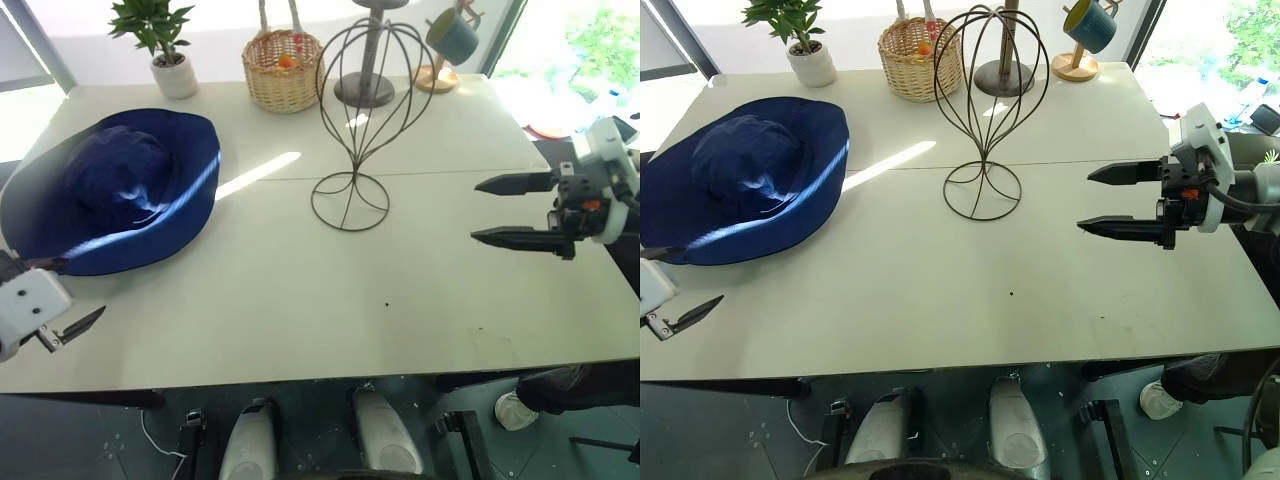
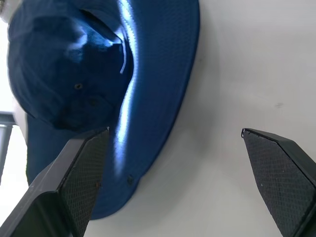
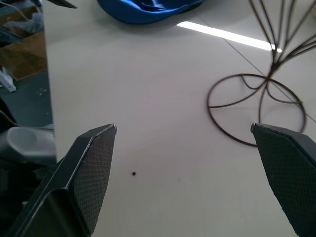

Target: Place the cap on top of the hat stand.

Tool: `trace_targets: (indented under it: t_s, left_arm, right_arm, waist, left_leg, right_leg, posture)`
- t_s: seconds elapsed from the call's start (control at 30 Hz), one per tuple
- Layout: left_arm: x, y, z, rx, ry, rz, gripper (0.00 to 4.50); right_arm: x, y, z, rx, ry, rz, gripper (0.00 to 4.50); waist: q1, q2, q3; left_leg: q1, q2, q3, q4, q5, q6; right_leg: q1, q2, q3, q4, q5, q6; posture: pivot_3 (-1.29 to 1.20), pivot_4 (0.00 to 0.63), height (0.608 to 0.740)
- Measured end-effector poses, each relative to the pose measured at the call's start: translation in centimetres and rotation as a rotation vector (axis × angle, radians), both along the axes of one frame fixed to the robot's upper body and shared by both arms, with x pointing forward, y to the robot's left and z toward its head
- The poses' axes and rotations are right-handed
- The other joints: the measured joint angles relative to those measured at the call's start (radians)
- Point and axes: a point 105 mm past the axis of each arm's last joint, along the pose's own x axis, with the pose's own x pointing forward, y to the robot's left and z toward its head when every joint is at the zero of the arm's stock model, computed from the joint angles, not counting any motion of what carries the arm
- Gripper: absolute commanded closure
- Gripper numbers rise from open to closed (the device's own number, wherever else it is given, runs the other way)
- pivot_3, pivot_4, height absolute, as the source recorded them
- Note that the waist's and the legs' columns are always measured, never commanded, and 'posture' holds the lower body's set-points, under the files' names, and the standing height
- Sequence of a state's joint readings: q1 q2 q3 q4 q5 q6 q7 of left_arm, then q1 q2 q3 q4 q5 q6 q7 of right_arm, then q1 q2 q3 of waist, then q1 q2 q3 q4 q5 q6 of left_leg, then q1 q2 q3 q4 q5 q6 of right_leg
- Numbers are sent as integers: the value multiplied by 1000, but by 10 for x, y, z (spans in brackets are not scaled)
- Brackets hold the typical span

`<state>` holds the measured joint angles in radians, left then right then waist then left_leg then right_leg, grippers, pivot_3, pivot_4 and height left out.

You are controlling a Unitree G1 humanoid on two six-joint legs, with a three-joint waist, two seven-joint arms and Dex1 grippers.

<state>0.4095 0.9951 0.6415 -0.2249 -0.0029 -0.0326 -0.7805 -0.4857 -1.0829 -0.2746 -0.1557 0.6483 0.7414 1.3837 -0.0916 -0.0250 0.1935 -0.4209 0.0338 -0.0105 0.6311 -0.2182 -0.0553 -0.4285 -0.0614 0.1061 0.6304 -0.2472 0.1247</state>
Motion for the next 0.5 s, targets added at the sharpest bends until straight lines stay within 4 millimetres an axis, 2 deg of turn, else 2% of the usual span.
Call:
trace_targets:
  t_s: [0.2, 0.43, 0.5]
  left_arm:
    - [26, 6, -12, 189, -78, -24, 24]
    - [63, 11, -42, 264, -89, -17, 24]
    - [74, 9, -44, 266, -118, -16, 24]
  right_arm:
    - [-24, 23, -8, 9, 53, 53, 0]
    - [-28, 32, 1, 47, 26, 33, 0]
    - [-27, 32, 2, 50, 21, 23, 0]
  waist:
    - [15, 0, 0]
    - [30, -1, -1]
    - [34, -1, -1]
  left_leg:
    - [0, 0, 0, 0, 0, 0]
    - [-1, 0, 0, 1, 0, 0]
    - [-1, 0, 0, 1, 0, 0]
  right_leg:
    - [-1, 0, 0, 1, 0, 0]
    - [0, 0, 0, 1, 1, 1]
    - [0, 0, 0, 2, 3, 5]
  posture:
    - [0, 150, 740]
    - [0, 150, 740]
    - [0, 150, 740]
